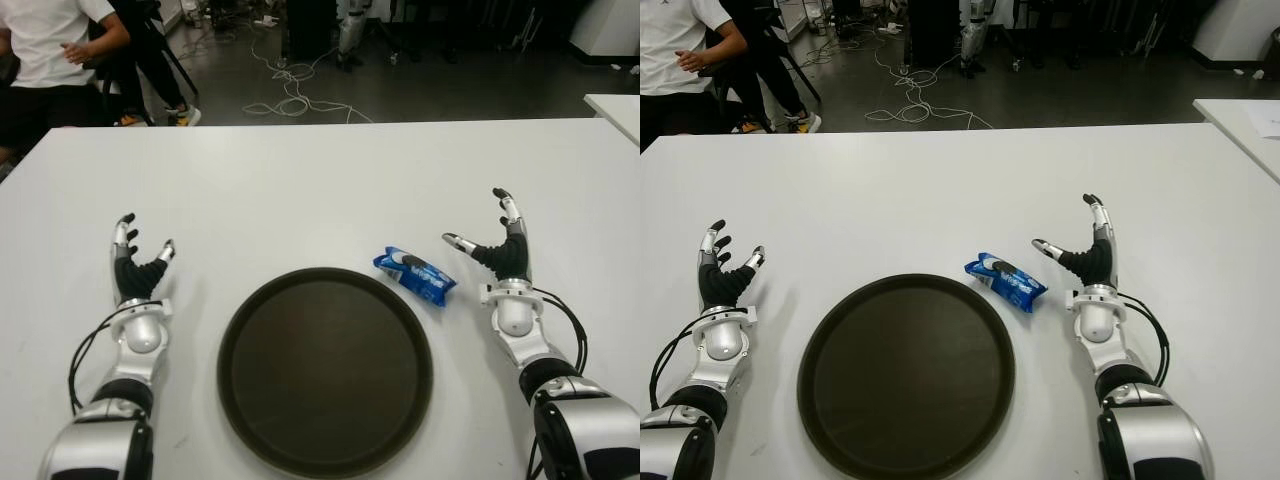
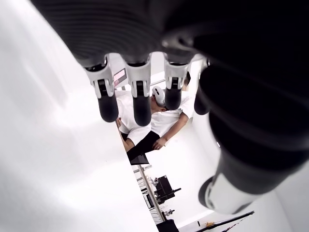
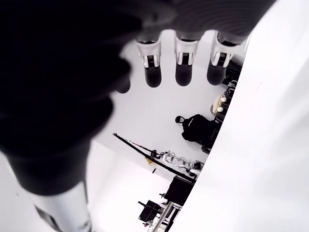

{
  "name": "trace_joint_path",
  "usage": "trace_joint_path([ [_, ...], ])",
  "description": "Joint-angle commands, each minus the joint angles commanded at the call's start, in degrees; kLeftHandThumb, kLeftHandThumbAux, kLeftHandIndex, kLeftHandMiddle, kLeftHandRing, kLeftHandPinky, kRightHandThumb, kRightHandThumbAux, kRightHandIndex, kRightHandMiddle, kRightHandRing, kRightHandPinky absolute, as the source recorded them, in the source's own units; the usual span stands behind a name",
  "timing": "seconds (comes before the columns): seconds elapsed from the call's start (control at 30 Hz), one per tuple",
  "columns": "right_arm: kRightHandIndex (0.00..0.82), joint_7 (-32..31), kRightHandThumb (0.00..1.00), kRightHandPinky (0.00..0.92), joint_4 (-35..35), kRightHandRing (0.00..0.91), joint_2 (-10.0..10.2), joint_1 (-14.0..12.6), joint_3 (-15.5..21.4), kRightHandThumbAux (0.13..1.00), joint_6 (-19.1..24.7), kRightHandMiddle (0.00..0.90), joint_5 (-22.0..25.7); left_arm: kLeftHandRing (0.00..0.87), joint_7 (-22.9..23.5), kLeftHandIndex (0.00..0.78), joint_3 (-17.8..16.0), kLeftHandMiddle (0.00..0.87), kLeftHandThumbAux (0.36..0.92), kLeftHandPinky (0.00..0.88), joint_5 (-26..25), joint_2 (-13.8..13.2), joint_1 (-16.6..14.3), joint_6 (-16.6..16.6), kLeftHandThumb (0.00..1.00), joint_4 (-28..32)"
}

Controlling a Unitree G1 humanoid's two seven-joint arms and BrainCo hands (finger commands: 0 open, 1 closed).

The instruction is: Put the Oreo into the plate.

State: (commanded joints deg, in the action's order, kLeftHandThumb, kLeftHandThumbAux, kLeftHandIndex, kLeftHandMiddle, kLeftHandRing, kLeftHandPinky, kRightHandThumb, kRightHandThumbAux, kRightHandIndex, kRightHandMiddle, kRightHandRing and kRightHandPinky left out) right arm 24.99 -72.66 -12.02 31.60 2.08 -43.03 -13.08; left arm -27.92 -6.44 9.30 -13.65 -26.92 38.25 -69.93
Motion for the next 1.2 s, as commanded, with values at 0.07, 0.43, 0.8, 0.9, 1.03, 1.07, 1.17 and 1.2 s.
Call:
trace_joint_path([
  [0.07, 0.036, -0.3, 0.0, 0.008, 0.0, 0.0, -0.1, 0.0, 0.0, 0.825, -0.1, 0.024, 0.1, 0.094, 0.0, 0.078, 0.0, 0.071, 0.772, 0.122, 0.0, 0.0, 0.0, -0.1, 0.0, 0.0],
  [0.43, 0.031, -2.0, 0.0, 0.0, 0.1, 0.0, 0.2, 0.4, 0.6, 0.848, 0.0, 0.023, 1.2, 0.094, -0.6, 0.077, 0.3, 0.076, 0.786, 0.118, 0.5, -0.2, -0.7, -1.6, 0.0, -0.4],
  [0.8, 0.027, -2.7, 0.0, 0.0, 0.1, 0.0, 0.1, 0.5, 0.9, 0.829, 0.4, 0.021, 1.3, 0.115, -0.4, 0.084, 0.2, 0.08, 0.789, 0.164, 0.2, -0.3, -0.9, -1.9, 0.0, -0.7],
  [0.9, 0.026, -2.7, 0.0, 0.0, 0.1, 0.0, 0.1, 0.5, 1.0, 0.825, 0.6, 0.022, 1.4, 0.115, -0.4, 0.087, 0.2, 0.078, 0.792, 0.167, 0.1, -0.3, -0.9, -1.8, 0.0, -0.8],
  [1.03, 0.031, -3.0, 0.0, 0.0, 0.1, 0.0, 0.3, 0.6, 1.5, 0.834, 1.0, 0.027, 2.0, 0.107, -0.4, 0.084, 0.4, 0.072, 0.791, 0.154, 0.3, -0.2, -0.9, -1.6, 0.0, -0.7],
  [1.07, 0.033, -3.1, 0.0, 0.0, 0.1, 0.0, 0.3, 0.6, 1.6, 0.838, 1.1, 0.028, 2.2, 0.105, -0.4, 0.082, 0.4, 0.07, 0.788, 0.151, 0.3, -0.2, -0.8, -1.6, 0.0, -0.7],
  [1.17, 0.037, -3.2, 0.0, 0.0, 0.2, 0.0, 0.4, 0.6, 1.5, 0.849, 1.2, 0.033, 2.3, 0.105, -0.3, 0.076, 0.2, 0.07, 0.771, 0.154, 0.1, -0.1, -0.7, -1.6, 0.0, -0.6],
  [1.2, 0.037, -3.2, 0.0, 0.0, 0.2, 0.0, 0.3, 0.6, 1.5, 0.851, 1.2, 0.033, 2.3, 0.105, -0.2, 0.076, 0.2, 0.07, 0.769, 0.156, 0.0, 0.0, -0.8, -1.5, 0.0, -0.6],
])
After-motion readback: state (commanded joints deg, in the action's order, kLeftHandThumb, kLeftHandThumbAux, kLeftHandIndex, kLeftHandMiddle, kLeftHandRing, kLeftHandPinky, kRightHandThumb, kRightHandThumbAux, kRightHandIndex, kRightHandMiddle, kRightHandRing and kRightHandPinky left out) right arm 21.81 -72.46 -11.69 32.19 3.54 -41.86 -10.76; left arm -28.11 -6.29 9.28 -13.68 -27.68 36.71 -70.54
